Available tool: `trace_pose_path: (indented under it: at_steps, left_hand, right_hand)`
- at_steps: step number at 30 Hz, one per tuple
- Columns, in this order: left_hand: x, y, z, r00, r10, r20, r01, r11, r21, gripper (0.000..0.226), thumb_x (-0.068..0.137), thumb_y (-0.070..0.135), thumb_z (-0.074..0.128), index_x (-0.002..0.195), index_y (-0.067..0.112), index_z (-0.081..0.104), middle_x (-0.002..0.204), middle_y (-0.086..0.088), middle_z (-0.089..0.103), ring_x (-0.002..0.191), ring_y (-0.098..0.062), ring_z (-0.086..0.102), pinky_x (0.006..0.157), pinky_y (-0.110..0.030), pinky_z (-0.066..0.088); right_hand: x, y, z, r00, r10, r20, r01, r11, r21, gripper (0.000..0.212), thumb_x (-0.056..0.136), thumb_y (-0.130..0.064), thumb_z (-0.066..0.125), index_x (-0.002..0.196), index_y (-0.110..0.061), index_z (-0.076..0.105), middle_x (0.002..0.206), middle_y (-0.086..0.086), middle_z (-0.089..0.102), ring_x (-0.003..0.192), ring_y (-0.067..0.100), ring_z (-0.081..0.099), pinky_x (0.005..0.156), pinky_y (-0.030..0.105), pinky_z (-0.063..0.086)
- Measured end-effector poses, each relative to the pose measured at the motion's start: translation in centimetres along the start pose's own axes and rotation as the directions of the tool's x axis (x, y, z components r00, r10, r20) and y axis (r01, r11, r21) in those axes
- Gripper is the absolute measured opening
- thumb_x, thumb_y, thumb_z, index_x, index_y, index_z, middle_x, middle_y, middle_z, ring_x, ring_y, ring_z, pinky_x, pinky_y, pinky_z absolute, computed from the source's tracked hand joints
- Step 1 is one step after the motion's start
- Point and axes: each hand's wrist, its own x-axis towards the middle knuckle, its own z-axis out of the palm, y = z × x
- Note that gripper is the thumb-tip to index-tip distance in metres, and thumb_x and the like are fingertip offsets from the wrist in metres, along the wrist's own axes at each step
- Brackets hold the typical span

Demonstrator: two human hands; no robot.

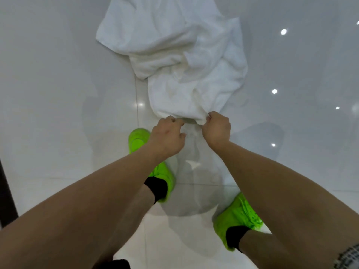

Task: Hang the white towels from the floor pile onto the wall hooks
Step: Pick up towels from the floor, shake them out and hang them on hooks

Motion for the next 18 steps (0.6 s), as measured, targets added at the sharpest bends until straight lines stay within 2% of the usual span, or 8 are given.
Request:
trace_pose_path:
  at_steps: [4, 9, 11, 13, 16, 18]
  left_hand:
    - [-5.7, 4.4, -5.7, 0.999, 0.051, -0.003, -0.051, 0.998, 0.021, 0.043, 0.093, 0.032, 0.052, 0.133, 0.015, 0.052, 0.127, -0.013, 0.051, 0.117, -0.034, 0.045, 0.098, -0.042, 0.042]
    - [-15.1, 12.2, -15.5, 0.982, 0.186, -0.015, -0.183, 0.976, 0.116, 0.044, 0.094, 0.033, 0.051, 0.134, 0.015, 0.05, 0.128, -0.013, 0.05, 0.117, -0.033, 0.046, 0.096, -0.042, 0.044]
    - [-19.1, 16.2, -20.0, 0.971, 0.232, -0.05, -0.221, 0.962, 0.161, 0.044, 0.094, 0.033, 0.051, 0.134, 0.015, 0.049, 0.126, -0.013, 0.051, 0.116, -0.034, 0.047, 0.094, -0.043, 0.044]
    - [-22.5, 20.6, -24.3, 0.955, 0.275, -0.11, -0.251, 0.949, 0.19, 0.044, 0.093, 0.032, 0.052, 0.134, 0.014, 0.048, 0.123, -0.012, 0.051, 0.114, -0.034, 0.047, 0.091, -0.041, 0.044]
    - [-28.1, 28.6, -30.9, 0.906, 0.372, -0.202, -0.328, 0.919, 0.22, 0.044, 0.093, 0.028, 0.052, 0.134, 0.013, 0.046, 0.121, -0.012, 0.052, 0.112, -0.032, 0.049, 0.089, -0.042, 0.046]
    - [-31.3, 33.9, -34.5, 0.863, 0.442, -0.243, -0.39, 0.89, 0.237, 0.049, 0.093, 0.023, 0.052, 0.14, 0.015, 0.04, 0.125, -0.012, 0.051, 0.114, -0.031, 0.048, 0.092, -0.044, 0.046]
  right_hand:
    - [-5.7, -1.6, -8.0, 0.998, 0.029, -0.061, -0.027, 0.999, 0.028, 0.025, 0.09, -0.012, 0.045, 0.065, -0.014, 0.05, 0.061, 0.0, 0.048, 0.06, 0.025, 0.048, 0.058, 0.029, 0.033]
    - [-14.0, -5.5, -21.8, 0.983, 0.024, -0.183, 0.012, 0.981, 0.193, 0.046, 0.087, -0.005, 0.051, 0.05, -0.021, 0.029, 0.046, -0.004, 0.031, 0.048, 0.02, 0.035, 0.047, 0.028, 0.021]
    - [-17.6, -7.1, -28.1, 0.969, 0.034, -0.243, 0.031, 0.966, 0.258, 0.047, 0.087, -0.005, 0.053, 0.05, -0.019, 0.028, 0.045, -0.005, 0.029, 0.042, 0.014, 0.029, 0.043, 0.025, 0.018]
    - [-20.8, -8.5, -34.0, 0.958, 0.012, -0.288, 0.073, 0.957, 0.282, 0.041, 0.089, -0.009, 0.052, 0.052, -0.015, 0.036, 0.047, -0.003, 0.036, 0.043, 0.014, 0.033, 0.044, 0.025, 0.025]
    - [-26.3, -9.7, -44.5, 0.931, -0.03, -0.365, 0.161, 0.928, 0.336, 0.037, 0.092, -0.013, 0.049, 0.058, -0.019, 0.038, 0.053, -0.005, 0.04, 0.049, 0.012, 0.038, 0.049, 0.024, 0.028]
    - [-29.4, -10.0, -51.1, 0.919, -0.042, -0.393, 0.205, 0.901, 0.382, 0.03, 0.092, -0.014, 0.046, 0.063, -0.013, 0.038, 0.058, -0.001, 0.04, 0.053, 0.015, 0.037, 0.052, 0.028, 0.029]
